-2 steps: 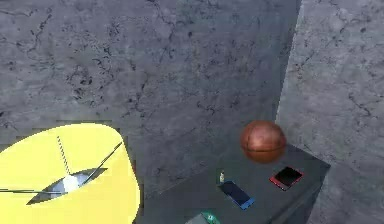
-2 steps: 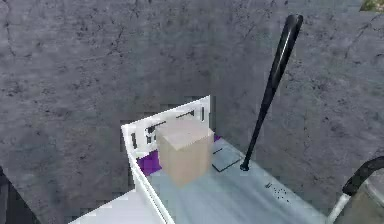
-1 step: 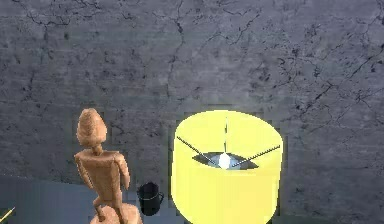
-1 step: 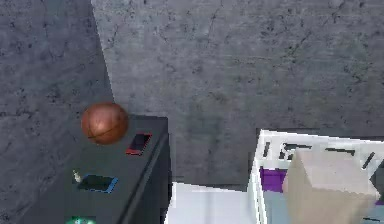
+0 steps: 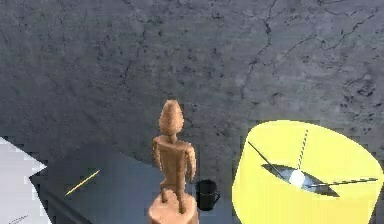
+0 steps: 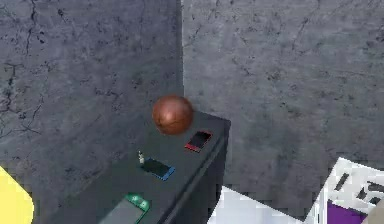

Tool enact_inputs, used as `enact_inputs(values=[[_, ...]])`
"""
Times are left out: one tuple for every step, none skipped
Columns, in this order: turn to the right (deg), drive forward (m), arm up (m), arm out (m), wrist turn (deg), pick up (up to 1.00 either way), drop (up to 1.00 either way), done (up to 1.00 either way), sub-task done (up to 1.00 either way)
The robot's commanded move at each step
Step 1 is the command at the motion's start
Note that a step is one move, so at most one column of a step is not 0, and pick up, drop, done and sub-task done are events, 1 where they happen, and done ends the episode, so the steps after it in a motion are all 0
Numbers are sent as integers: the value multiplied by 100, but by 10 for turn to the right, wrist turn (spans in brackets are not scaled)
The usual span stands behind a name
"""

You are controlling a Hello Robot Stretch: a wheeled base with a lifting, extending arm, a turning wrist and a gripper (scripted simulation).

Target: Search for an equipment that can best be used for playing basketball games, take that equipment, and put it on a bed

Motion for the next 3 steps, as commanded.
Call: enact_inputs(values=[[450,0,0,0,0,0,0,0,0],[450,0,0,0,0,0,0,0,0],[270,0,0,0,0,0,0,0,0]])
